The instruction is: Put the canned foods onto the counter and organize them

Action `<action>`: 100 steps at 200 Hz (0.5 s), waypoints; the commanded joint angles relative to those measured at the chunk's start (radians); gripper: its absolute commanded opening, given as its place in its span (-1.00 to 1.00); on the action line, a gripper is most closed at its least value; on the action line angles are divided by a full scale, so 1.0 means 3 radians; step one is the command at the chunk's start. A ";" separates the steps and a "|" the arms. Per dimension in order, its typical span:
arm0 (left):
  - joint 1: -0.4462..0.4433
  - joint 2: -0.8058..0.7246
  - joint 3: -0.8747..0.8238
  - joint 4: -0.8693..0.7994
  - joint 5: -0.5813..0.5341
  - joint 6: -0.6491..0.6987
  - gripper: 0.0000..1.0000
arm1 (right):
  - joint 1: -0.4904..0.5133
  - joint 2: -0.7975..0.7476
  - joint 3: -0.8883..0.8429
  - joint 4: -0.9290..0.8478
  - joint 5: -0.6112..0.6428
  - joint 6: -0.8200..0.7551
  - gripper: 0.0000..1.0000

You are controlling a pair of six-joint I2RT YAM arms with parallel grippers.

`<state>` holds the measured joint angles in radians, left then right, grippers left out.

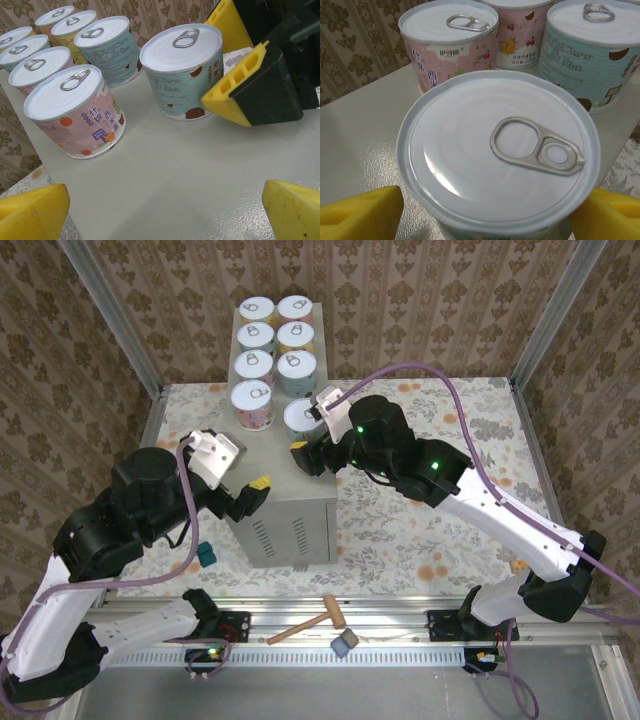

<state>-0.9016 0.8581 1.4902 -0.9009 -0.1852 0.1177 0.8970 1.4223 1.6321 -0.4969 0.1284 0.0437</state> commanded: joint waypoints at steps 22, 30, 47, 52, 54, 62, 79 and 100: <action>0.0029 -0.0043 -0.0033 0.0116 0.0050 0.0075 1.00 | 0.0021 0.0101 0.0033 0.0187 0.0086 -0.0071 0.65; 0.0029 -0.0038 -0.0038 0.0119 0.0054 0.0073 1.00 | 0.0021 0.0111 0.0040 0.0195 0.0089 -0.0074 0.64; 0.0029 -0.0029 -0.0040 0.0128 0.0055 0.0082 1.00 | 0.0020 0.0139 0.0064 0.0197 0.0107 -0.0088 0.61; 0.0032 -0.0032 -0.0036 0.0129 0.0063 0.0080 1.00 | 0.0018 0.0148 0.0069 0.0198 0.0118 -0.0092 0.60; 0.0033 -0.0029 -0.0034 0.0130 0.0061 0.0081 1.00 | 0.0021 0.0150 0.0074 0.0199 0.0119 -0.0094 0.59; 0.0032 -0.0030 -0.0038 0.0136 0.0060 0.0081 1.00 | 0.0017 0.0161 0.0080 0.0202 0.0137 -0.0095 0.58; 0.0034 -0.0024 -0.0039 0.0135 0.0060 0.0086 1.00 | 0.0014 0.0167 0.0082 0.0217 0.0176 -0.0100 0.53; 0.0040 -0.0018 -0.0028 0.0129 0.0060 0.0094 1.00 | -0.0009 0.0207 0.0106 0.0221 0.0202 -0.0105 0.48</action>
<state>-0.9005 0.8532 1.4857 -0.8822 -0.1787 0.1280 0.8967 1.4620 1.6325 -0.4568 0.1520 0.0250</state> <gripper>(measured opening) 0.999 0.750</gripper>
